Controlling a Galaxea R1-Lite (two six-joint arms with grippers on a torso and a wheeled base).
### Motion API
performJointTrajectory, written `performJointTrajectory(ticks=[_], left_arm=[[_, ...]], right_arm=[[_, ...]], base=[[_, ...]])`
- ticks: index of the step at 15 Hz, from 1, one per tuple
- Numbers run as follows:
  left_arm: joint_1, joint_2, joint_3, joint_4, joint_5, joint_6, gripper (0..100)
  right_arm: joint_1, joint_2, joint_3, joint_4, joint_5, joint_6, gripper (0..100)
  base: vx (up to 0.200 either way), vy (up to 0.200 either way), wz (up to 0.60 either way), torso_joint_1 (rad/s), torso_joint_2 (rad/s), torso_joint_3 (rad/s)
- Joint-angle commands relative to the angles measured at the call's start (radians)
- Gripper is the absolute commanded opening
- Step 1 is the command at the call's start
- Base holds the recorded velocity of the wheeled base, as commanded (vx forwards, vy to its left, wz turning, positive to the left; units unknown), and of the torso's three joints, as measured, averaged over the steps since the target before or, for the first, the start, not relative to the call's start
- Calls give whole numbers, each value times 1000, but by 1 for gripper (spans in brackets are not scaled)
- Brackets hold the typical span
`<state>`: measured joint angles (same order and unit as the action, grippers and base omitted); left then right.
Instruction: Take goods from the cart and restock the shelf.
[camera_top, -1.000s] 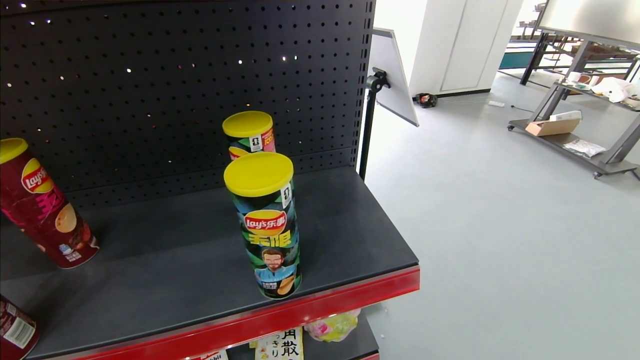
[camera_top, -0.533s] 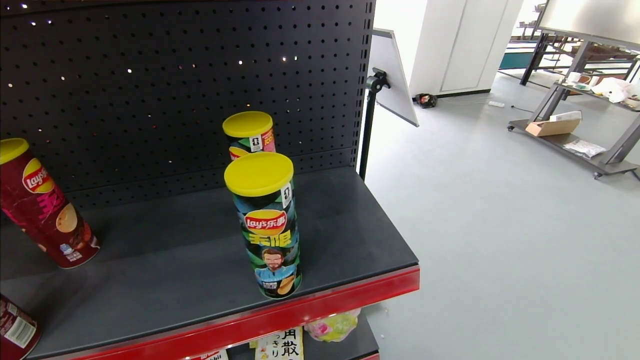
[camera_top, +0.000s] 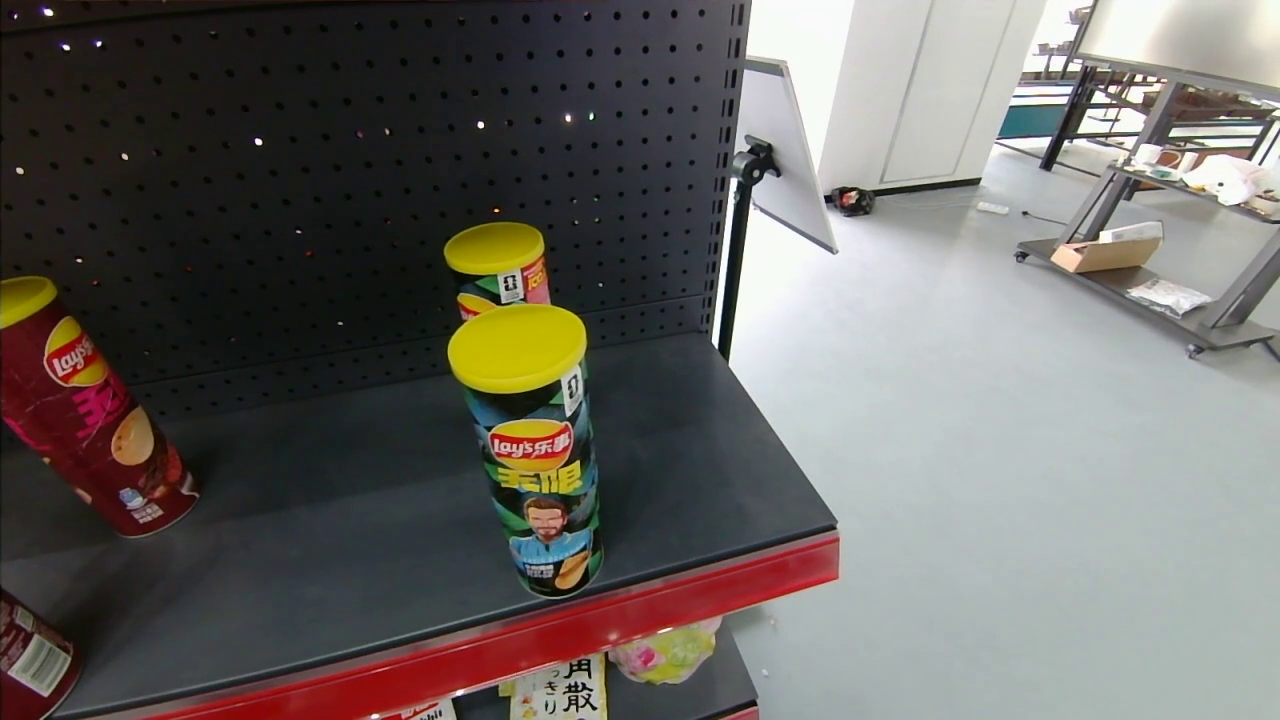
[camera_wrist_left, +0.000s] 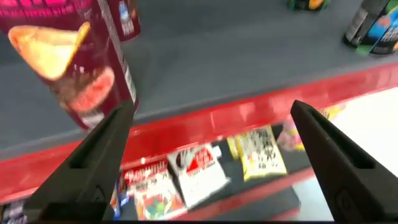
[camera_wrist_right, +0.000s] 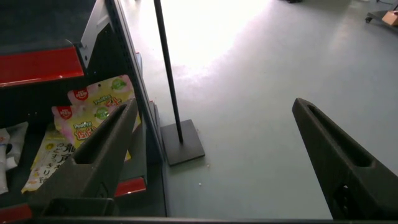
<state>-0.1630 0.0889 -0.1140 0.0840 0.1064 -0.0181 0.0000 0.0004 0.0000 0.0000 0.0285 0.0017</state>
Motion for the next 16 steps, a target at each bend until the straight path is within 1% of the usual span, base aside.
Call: performJointTrajectory(ticks=[1, 4, 13, 16], left_arm=[[0, 5, 57, -29, 1, 4, 100], [0, 5, 82, -63, -5, 6, 100], [0, 5, 83, -64, 4, 9, 100], [0, 5, 83, -64, 4, 12, 100]], right_arm=[[0, 0, 0, 0, 1, 0, 100], [0, 0, 0, 0, 1, -2, 100], [0, 0, 0, 0, 1, -2, 100], [0, 0, 0, 0, 1, -2, 100]], base=[[0, 0, 0, 0, 0, 0], [0, 0, 0, 0, 0, 0], [0, 0, 0, 0, 0, 0], [-200, 0, 0, 10, 2, -1]])
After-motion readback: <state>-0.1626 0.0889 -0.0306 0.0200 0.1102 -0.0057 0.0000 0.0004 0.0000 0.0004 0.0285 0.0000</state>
